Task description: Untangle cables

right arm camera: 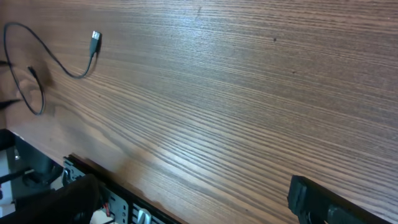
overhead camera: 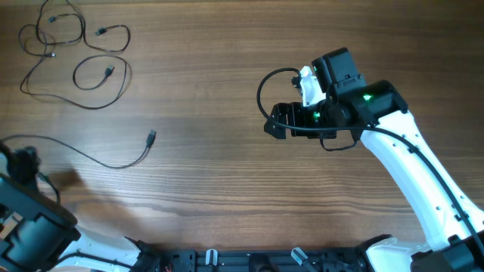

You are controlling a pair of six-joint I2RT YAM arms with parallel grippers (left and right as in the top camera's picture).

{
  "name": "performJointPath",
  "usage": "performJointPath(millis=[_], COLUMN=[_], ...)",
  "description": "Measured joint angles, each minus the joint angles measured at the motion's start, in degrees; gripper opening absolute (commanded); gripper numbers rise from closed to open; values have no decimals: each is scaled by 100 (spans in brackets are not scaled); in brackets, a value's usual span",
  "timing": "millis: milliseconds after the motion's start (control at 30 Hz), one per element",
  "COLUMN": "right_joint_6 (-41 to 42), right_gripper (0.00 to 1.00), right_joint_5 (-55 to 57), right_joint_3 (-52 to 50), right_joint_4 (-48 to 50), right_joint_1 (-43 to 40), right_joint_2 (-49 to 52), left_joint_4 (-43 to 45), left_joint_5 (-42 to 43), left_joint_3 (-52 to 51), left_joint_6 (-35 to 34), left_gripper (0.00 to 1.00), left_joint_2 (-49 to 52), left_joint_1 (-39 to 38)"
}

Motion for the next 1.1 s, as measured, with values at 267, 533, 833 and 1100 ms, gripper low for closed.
performJointPath(millis=[267, 533, 833, 1100], right_joint_6=[-2, 0, 2, 2], right_gripper=[100, 100, 100, 100], right_joint_5=[0, 0, 0, 0], right_joint_3=[0, 0, 0, 0], right_joint_4=[-9, -2, 2, -2], right_joint_1=[0, 0, 0, 0], right_joint_2=[0, 4, 4, 4], left_joint_4=[621, 1276, 1381, 1576], left_joint_5=[-33, -39, 2, 962], left_joint_3=[-852, -922, -1147, -1196], left_joint_6=[66, 1360, 1867, 1845], left_gripper=[74, 52, 4, 4], left_joint_2=[-9, -20, -136, -190], left_joint_1=[-11, -15, -199, -474])
